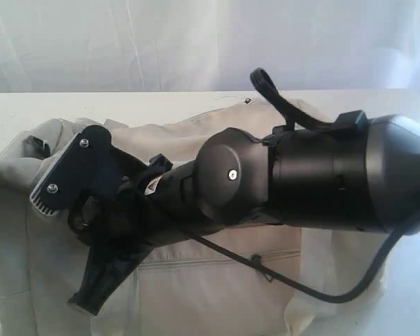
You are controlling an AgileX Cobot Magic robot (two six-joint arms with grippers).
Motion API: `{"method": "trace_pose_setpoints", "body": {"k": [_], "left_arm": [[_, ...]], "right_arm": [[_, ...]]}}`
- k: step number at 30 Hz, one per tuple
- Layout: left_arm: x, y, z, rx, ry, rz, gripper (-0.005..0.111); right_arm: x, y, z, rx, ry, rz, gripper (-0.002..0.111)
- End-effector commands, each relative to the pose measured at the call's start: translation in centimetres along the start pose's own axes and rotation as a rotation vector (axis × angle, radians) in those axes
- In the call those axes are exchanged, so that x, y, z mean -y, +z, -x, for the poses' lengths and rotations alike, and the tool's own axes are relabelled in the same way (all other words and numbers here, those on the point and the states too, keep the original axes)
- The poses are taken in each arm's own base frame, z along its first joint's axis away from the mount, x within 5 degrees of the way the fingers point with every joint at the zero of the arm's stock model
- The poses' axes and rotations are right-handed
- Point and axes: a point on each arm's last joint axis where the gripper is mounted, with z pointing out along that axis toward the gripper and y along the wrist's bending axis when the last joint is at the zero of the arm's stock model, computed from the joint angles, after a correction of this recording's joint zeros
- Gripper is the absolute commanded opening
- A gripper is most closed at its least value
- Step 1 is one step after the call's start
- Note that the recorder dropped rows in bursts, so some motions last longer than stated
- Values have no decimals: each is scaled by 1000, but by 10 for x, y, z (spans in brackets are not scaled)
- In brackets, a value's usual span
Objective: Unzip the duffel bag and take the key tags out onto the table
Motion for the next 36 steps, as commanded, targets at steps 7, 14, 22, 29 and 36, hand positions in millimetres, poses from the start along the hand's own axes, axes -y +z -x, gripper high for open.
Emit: {"method": "trace_pose_setpoints", "body": {"k": [7,14,22,29,36], "left_arm": [[-7,-5,-1,13,20,53,0],[-3,-1,-7,-19,18,36,0],[5,3,-16,-63,-15,-23,0],[15,3,-18,-96,7,-125,0],[21,7,-27,-125,27,-153,0]], "right_arm": [[-5,-36,17,67,13,21,0],[-5,-57,26,118,4,12,0],[19,-65,29,170,68,-88,0],[35,-51,42,171,85,-99,0],[48,-28,58,174,78,-95,0]]}}
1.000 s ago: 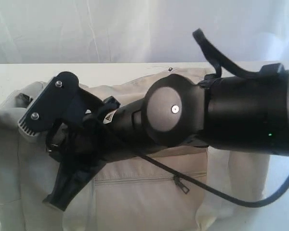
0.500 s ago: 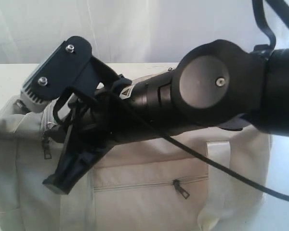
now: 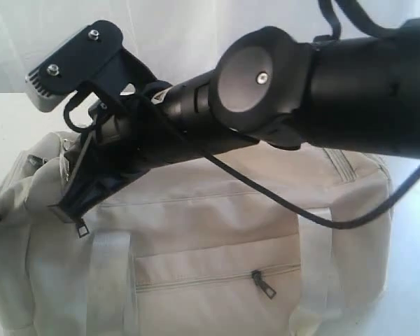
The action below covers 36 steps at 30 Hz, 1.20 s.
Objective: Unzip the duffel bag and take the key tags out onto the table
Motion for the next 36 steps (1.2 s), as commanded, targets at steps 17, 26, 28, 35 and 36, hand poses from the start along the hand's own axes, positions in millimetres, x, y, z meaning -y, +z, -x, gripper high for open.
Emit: {"method": "trace_pose_setpoints", "body": {"k": [17,26,28,35,36], "left_arm": [[4,3,-11,-46,10,-25,0],[-9,4,-20,-120,13,142,0],[-12,4,-21,-128,7,174,0],[-23,3,-27,-170,-16,314,0],[-21,4,-25,-143,-19,298,0]], "right_arm": [[71,64,19,9,45,-69,0],[132,92,3,-25,135,-110,0],[140,92,0,-26,149,-125,0],[153,85,-6,-48,171,-125,0],[151,85,-7,-62,173,-104,0]]}}
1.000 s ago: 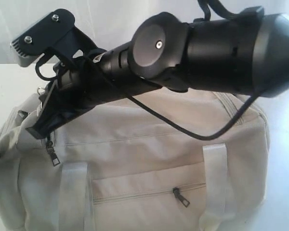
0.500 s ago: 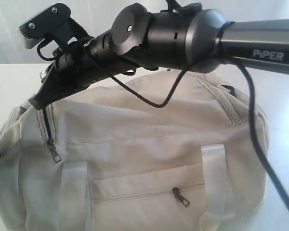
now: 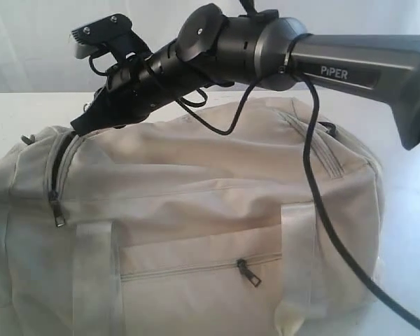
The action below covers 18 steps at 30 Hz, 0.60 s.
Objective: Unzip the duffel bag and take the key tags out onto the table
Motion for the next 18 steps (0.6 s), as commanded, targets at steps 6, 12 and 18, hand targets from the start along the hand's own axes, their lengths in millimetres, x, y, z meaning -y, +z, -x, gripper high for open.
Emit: {"method": "trace_pose_setpoints", "body": {"k": [6,12,18], "left_arm": [[4,-4,0,0,-115,-81,34],[-10,-40,42,149,-259,-239,73],[-4,-19,70,176,-175,-182,71]], "right_arm": [[23,-12,4,0,-31,-52,0],[16,-22,18,-13,-64,17,0],[13,-26,21,-25,-72,44,0]]}}
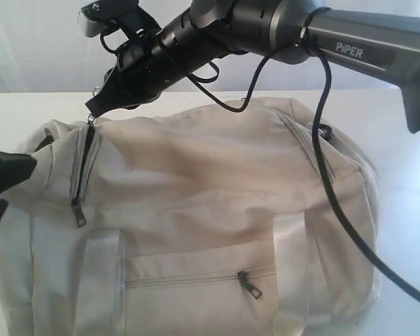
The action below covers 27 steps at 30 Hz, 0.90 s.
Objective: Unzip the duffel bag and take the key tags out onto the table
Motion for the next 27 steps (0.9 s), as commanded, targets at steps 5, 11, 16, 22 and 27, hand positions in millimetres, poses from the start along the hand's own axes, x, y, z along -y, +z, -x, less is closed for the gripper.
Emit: {"method": "trace_pose_setpoints", "body": {"k": [5,11,16,22,27], "left_arm": [[17,67,16,-25,131,119,71],[19,101,14,-63,84,265,71],[24,115,6,-140,79,270,62],[25,117,-4,-249,89,276,7],[31,113,-11,-334,116,180,0]], "right_arm": [[-4,-11,3,-26,-10,45,0],[-6,-14,4,-34,-14,60,0],[-7,-14,3,-39,-14,65,0],[-7,-14,3,-36,-20,62,0],[-5,-14,5,-22,-20,47,0]]}}
